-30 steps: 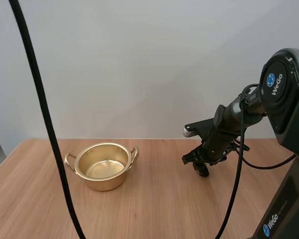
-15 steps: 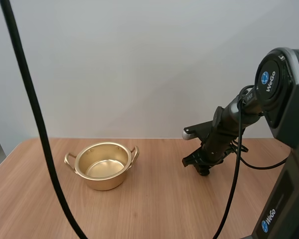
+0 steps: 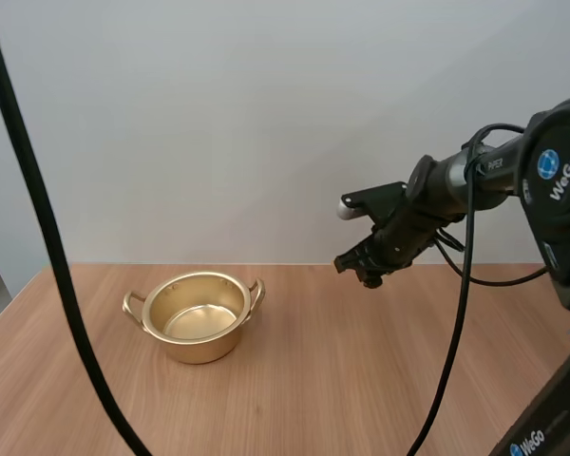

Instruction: Open the pot, put the car inside, and close it

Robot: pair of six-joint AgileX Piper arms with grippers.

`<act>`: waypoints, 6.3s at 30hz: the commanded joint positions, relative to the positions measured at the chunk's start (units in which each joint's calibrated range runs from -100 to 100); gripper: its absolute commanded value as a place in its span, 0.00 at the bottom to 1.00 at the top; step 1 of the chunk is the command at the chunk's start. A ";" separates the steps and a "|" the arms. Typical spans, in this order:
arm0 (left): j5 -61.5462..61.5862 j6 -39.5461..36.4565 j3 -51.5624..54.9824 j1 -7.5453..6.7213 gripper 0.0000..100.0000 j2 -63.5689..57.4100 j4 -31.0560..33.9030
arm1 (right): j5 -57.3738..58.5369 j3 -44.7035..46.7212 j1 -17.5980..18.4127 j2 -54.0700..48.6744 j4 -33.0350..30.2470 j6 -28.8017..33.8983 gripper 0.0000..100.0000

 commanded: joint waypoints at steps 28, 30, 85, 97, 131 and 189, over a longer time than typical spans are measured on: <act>10.10 0.36 -8.16 0.02 0.00 -0.03 3.30 | -6.54 -9.39 26.34 14.10 12.64 -15.11 0.00; 10.52 0.36 -9.09 0.02 0.00 -0.03 3.30 | -9.24 -9.39 26.34 15.30 10.39 -13.48 0.00; 29.33 -0.30 -4.83 0.02 0.00 1.12 5.81 | -14.07 -9.39 13.65 -11.57 0.59 0.84 0.00; 16.59 -2.60 22.90 1.37 0.00 9.34 9.14 | -12.93 -0.18 0.55 -31.22 1.49 5.72 0.00; 25.80 11.77 44.66 2.54 0.00 32.81 -5.14 | -25.82 14.86 -1.10 -42.29 2.09 5.72 0.00; 23.80 7.37 42.92 2.54 1.00 48.64 -2.38 | -25.13 14.86 -1.10 -42.29 1.01 5.72 0.00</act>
